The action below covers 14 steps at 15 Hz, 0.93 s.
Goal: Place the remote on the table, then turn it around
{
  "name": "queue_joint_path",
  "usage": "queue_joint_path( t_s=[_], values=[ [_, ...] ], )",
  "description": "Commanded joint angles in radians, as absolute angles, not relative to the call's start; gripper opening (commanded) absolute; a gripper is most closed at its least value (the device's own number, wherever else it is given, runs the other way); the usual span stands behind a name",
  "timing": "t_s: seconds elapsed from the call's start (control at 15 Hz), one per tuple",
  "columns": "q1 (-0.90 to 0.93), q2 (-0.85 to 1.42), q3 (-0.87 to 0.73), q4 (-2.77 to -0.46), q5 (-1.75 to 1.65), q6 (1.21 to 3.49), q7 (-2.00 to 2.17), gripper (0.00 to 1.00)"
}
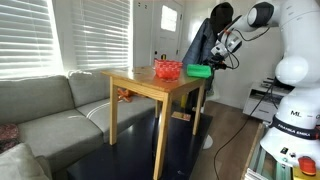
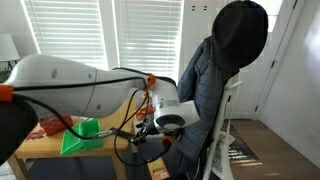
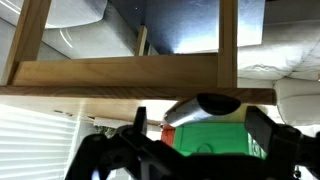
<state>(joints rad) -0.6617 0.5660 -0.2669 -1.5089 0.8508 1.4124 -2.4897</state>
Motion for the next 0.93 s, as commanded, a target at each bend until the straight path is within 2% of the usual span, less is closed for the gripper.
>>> queue_joint_path(
  t_s=[0.0, 0.07, 0.33, 0.67, 0.73, 0.87],
  values=[
    [-0.715, 0.646, -0.227, -1.4, 0.865, 1.326, -2.477, 1.0],
    [-0.722, 0.66, -0.221, -1.385, 0.862, 1.312, -2.474, 0.95],
    [-0.748, 0.709, -0.196, -1.33, 0.863, 1.283, -2.465, 0.61],
    [-0.766, 0.743, -0.172, -1.283, 0.859, 1.276, -2.46, 0.25],
    [-0.769, 0.745, -0.168, -1.279, 0.858, 1.274, -2.462, 0.19],
    [-0.773, 0.747, -0.161, -1.268, 0.856, 1.272, -2.463, 0.17]
  ],
)
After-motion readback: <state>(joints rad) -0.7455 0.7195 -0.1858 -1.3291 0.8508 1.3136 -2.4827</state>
